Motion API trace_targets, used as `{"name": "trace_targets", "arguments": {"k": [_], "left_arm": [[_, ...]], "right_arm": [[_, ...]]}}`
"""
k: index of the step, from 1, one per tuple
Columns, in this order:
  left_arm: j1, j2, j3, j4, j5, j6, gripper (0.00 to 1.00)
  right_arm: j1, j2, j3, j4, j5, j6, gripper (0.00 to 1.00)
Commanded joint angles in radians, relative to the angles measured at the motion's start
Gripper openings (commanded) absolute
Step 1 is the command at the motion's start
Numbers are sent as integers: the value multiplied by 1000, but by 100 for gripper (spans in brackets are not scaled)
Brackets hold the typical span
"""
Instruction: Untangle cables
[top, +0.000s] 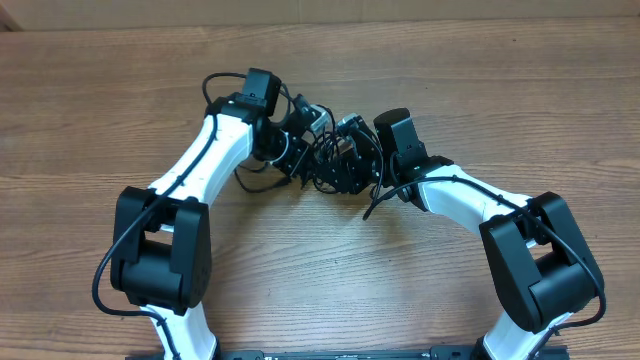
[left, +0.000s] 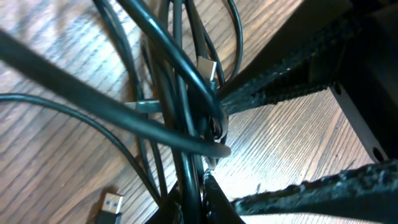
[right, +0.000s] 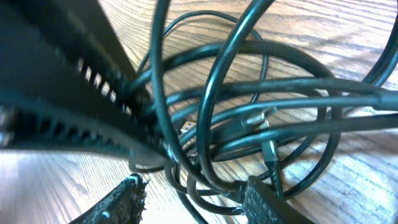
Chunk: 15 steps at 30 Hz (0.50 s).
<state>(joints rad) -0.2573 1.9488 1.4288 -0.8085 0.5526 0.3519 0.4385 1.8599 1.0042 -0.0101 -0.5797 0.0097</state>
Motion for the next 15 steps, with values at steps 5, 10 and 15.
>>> {"name": "trace_targets", "arguments": {"k": [5, 10, 15], "left_arm": [[26, 10, -2, -3, 66, 31, 8], [26, 10, -2, 1, 66, 30, 9], [26, 10, -2, 1, 66, 30, 9]], "right_arm": [[-35, -4, -8, -3, -44, -48, 50], [-58, -6, -7, -28, -55, -36, 56], [-58, -6, 47, -137, -19, -26, 54]]}}
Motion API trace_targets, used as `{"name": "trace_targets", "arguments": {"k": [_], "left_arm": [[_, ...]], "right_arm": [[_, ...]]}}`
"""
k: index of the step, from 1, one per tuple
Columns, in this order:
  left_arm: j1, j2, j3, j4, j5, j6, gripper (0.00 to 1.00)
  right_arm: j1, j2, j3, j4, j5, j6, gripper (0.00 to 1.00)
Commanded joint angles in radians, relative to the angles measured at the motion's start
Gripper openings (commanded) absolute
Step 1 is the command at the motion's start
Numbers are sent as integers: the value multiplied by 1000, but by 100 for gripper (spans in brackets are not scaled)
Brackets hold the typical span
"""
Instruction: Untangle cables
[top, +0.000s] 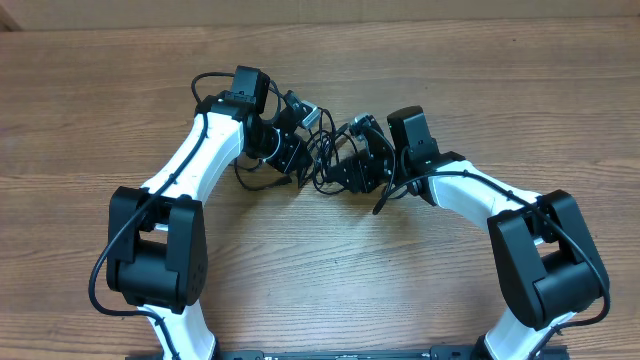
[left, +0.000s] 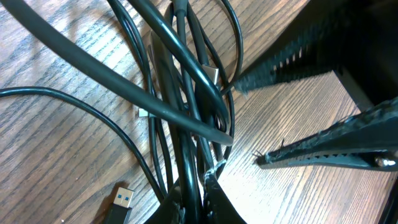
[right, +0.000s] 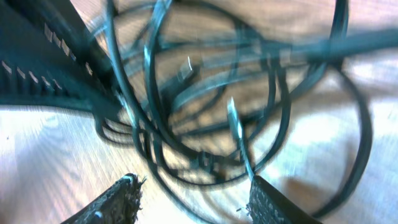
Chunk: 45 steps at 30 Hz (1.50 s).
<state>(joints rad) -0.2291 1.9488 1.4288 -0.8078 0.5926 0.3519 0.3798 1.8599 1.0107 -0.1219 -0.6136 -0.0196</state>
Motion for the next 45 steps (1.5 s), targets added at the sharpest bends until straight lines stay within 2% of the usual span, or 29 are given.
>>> {"name": "trace_targets", "arguments": {"k": [1, 4, 7, 14, 18, 37, 45], "left_arm": [[-2, 10, -2, 0, 26, 30, 9], [-2, 10, -2, 0, 26, 30, 9], [-2, 10, -2, 0, 26, 30, 9], [-2, 10, -2, 0, 26, 30, 9], [-2, 10, -2, 1, 26, 30, 10], [-2, 10, -2, 0, 26, 30, 11], [-2, 10, -2, 1, 26, 30, 11]], "right_arm": [[3, -6, 56, -54, 49, 1, 54], [22, -6, 97, -122, 163, -74, 53], [48, -6, 100, -104, 220, -151, 53], [80, -4, 100, -75, 336, -267, 43], [95, -3, 100, -63, 315, -270, 49], [125, 7, 95, -58, 299, -270, 49], [117, 16, 95, -42, 306, -270, 53]]}}
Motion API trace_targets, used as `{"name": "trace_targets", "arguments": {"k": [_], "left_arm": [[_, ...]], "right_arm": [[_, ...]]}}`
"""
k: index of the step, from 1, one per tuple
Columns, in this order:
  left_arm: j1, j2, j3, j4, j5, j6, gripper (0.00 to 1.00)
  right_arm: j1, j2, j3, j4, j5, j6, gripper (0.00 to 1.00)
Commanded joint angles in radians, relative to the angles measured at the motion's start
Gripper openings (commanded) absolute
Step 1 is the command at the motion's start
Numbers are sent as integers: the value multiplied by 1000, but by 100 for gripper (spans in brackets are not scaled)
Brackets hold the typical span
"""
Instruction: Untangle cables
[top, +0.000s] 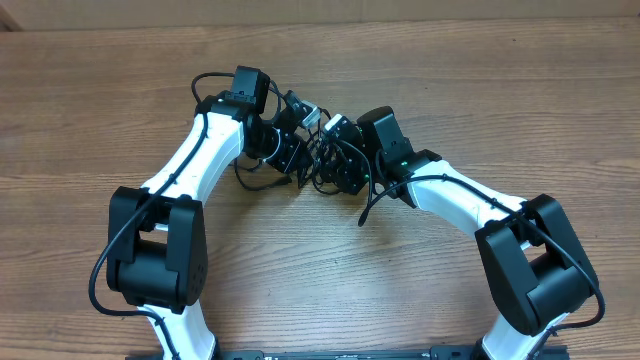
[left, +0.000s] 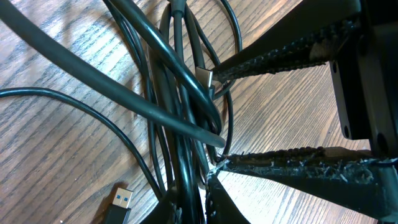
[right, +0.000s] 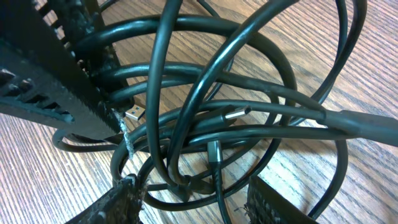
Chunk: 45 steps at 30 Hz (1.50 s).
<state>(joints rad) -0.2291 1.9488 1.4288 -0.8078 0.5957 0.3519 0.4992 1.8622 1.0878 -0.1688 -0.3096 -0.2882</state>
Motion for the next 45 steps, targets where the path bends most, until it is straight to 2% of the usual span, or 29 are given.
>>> {"name": "trace_targets", "arguments": {"k": [1, 4, 8, 21, 36, 39, 42, 43, 45], "left_arm": [[-2, 10, -2, 1, 23, 30, 12], [-2, 10, -2, 1, 23, 30, 11], [-2, 10, -2, 0, 23, 30, 12], [-2, 10, -2, 0, 23, 30, 13], [-2, 10, -2, 0, 23, 30, 14], [-2, 10, -2, 1, 23, 30, 14], [-2, 10, -2, 2, 23, 30, 14], [-2, 10, -2, 2, 23, 30, 14], [-2, 10, -2, 3, 23, 30, 14]], "right_arm": [[-5, 14, 18, -2, 2, -2, 53], [-6, 14, 18, -16, 6, -2, 52], [-6, 14, 18, -16, 32, -2, 39], [23, 15, 18, -3, 17, -1, 40], [23, 70, 18, 104, 16, 7, 38], [23, 70, 18, 105, -10, 7, 34], [23, 70, 18, 105, -35, 7, 8], [23, 70, 18, 105, -35, 7, 4], [21, 68, 18, 105, -35, 19, 4]]}}
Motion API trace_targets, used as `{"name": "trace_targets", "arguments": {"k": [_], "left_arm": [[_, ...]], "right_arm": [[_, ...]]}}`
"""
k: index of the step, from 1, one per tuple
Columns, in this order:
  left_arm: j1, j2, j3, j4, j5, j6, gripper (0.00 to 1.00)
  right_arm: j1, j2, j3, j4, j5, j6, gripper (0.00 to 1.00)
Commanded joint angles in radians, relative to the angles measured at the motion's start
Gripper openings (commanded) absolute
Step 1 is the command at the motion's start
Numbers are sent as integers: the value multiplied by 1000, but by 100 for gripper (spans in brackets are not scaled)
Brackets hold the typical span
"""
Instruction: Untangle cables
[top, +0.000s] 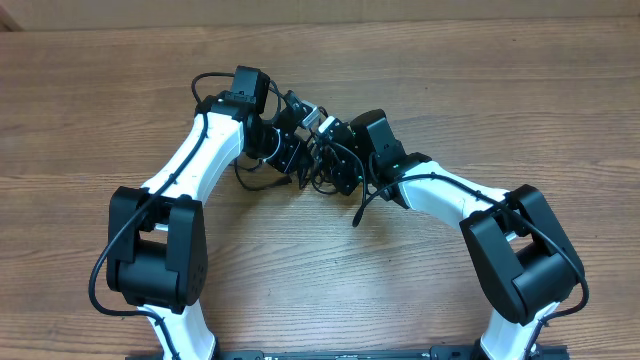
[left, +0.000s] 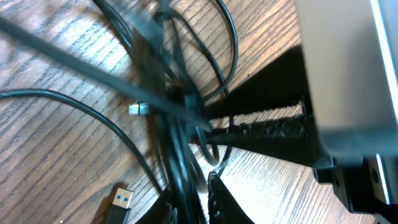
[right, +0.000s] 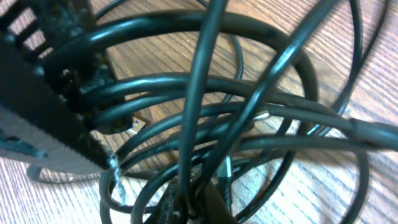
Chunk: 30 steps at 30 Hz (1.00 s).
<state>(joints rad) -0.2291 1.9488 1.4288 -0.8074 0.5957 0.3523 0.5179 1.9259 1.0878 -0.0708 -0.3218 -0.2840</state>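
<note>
A knot of black cables (top: 318, 160) lies on the wooden table between the two arms. My left gripper (top: 288, 148) comes in from the left and is shut on a bundle of strands (left: 180, 168), as the left wrist view shows at its jaws (left: 189, 202). My right gripper (top: 337, 165) comes in from the right; in the right wrist view it (right: 186, 202) is shut on a few strands of the looped cables (right: 249, 124). A blue-tipped USB plug (left: 122, 202) lies loose beside the left jaws. A small silver plug (left: 137, 109) sits among the blurred strands.
A loose cable tail (top: 364, 206) trails toward the front from the knot, and a loop (top: 250, 180) sticks out to its left. Bare wooden table (top: 500, 90) surrounds the arms. The table's back edge (top: 400, 22) runs along the top.
My right gripper was open around the loops and is now shut on several strands, slightly farther left into the knot. The left gripper still holds its bundle; the strands in its view have shifted and blurred.
Throughout, my left gripper stayed shut on a bundle at the knot's left side. My right gripper was open in the knot, then farther right and clear of it, then back among the loops still open, and now it is shut on strands.
</note>
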Motion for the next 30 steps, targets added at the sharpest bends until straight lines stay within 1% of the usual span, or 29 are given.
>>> {"name": "trace_targets", "arguments": {"k": [1, 5, 9, 14, 19, 21, 24, 27, 30], "left_arm": [[-2, 10, -2, 4, 23, 30, 14], [-2, 10, -2, 5, 22, 30, 15], [-2, 10, -2, 5, 10, 29, 15], [-2, 10, -2, 12, -35, 5, 14], [-2, 10, -2, 27, -93, -55, 15], [-2, 10, -2, 34, -136, -88, 17], [-2, 10, -2, 46, -196, -142, 23], [-2, 10, -2, 56, -261, -203, 23], [-2, 10, -2, 60, -294, -230, 22]], "right_arm": [[-2, -1, 18, 6, -20, 40, 4], [-25, -53, 19, 2, -20, 199, 4], [-58, -145, 19, -6, -20, 393, 4], [-91, -243, 19, -44, -20, 531, 4], [-114, -261, 19, -110, -11, 550, 4], [-122, -261, 19, -157, 36, 550, 4], [-138, -261, 19, -234, 146, 550, 4], [-150, -261, 18, -307, 244, 574, 4], [-160, -259, 18, -358, 307, 613, 4]]}}
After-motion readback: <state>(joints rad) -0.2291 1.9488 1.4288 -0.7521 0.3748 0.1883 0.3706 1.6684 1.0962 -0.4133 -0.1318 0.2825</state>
